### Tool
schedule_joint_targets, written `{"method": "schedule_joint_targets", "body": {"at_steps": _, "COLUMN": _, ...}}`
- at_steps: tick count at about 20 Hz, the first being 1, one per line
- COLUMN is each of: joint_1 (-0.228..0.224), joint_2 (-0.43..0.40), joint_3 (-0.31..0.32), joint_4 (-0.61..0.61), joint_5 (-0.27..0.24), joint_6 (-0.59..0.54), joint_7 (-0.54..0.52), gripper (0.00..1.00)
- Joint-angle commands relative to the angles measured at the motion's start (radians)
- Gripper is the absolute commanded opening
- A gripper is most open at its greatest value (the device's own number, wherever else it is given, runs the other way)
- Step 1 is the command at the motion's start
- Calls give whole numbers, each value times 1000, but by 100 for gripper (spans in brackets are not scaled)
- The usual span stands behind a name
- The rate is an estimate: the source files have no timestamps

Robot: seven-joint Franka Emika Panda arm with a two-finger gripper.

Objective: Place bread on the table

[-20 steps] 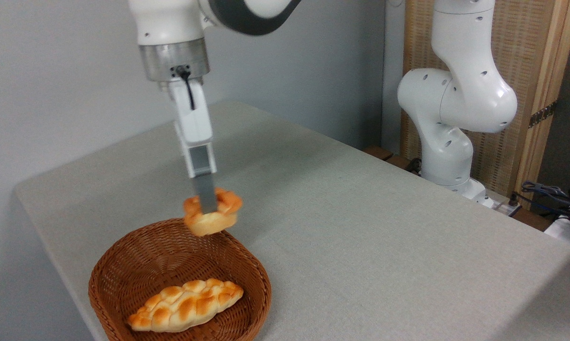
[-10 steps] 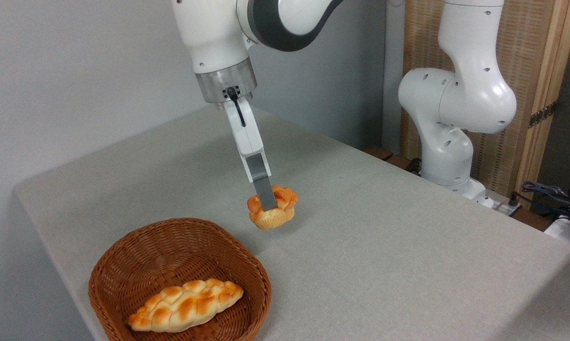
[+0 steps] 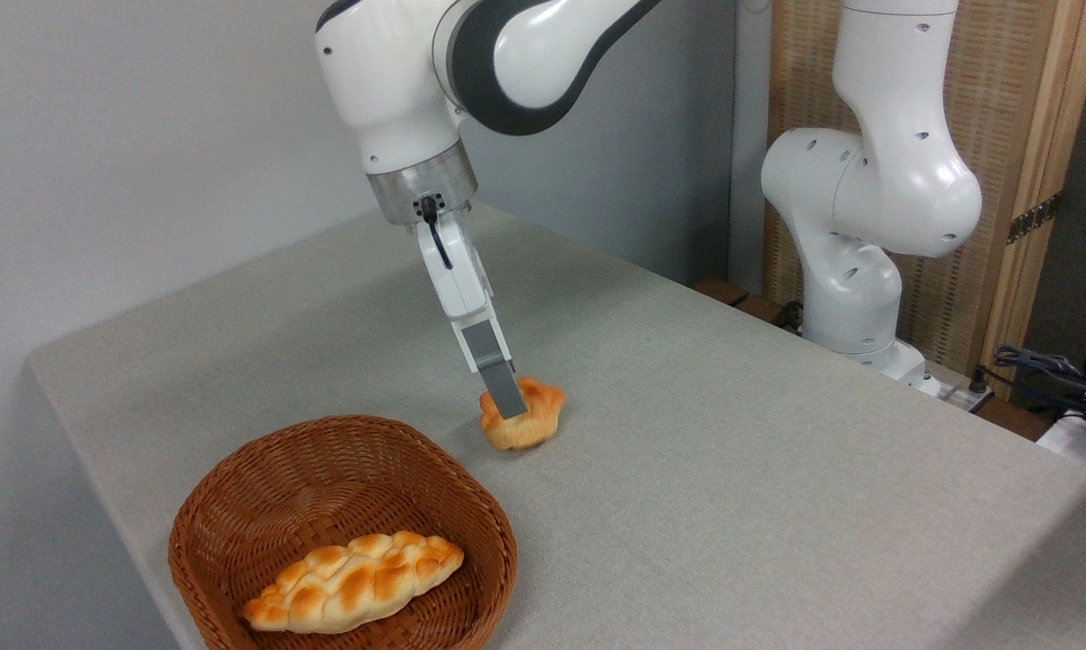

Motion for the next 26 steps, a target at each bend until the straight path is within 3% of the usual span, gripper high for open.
{"method": "schedule_joint_targets", "body": {"at_steps": 1, "joint_1": -14, "joint_2": 3, "joint_3": 13, "joint_4": 11, "joint_5": -12, "joint_6": 11, "joint_7": -48, "gripper": 100}}
{"method": "schedule_joint_targets", "body": {"at_steps": 4, "joint_1": -14, "joint_2": 3, "joint_3": 22, "joint_4": 48, "joint_5": -14, "joint_6": 6, "joint_7": -79, "gripper": 100}}
{"method": "schedule_joint_targets", "body": {"at_steps": 6, "joint_1": -12, "joint_2": 5, "joint_3": 26, "joint_4": 116, "joint_5": -27, "joint_6": -1, "joint_7": -218, "gripper": 100}}
{"method": "schedule_joint_targets", "body": {"at_steps": 8, "joint_1": -11, "joint_2": 5, "joint_3": 42, "joint_4": 162, "joint_5": -29, "joint_6": -6, "joint_7": -284, "gripper": 100}}
{"method": "schedule_joint_targets", "body": {"at_steps": 12, "joint_1": -6, "joint_2": 17, "joint_3": 90, "joint_4": 261, "joint_5": -95, "joint_6": -59, "joint_7": -289, "gripper": 100}}
{"method": "schedule_joint_targets", "body": {"at_steps": 16, "joint_1": -3, "joint_2": 84, "joint_3": 165, "joint_4": 431, "joint_5": -164, "joint_6": -183, "joint_7": -281, "gripper": 100}}
{"method": "schedule_joint_targets", "body": {"at_steps": 22, "joint_1": 0, "joint_2": 103, "joint_3": 248, "joint_4": 504, "joint_5": -242, "joint_6": -210, "joint_7": -269, "gripper": 100}}
{"method": "schedule_joint_targets", "body": {"at_steps": 26, "joint_1": 0, "joint_2": 121, "joint_3": 254, "joint_4": 532, "joint_5": -253, "joint_6": -211, "joint_7": -264, "gripper": 100}}
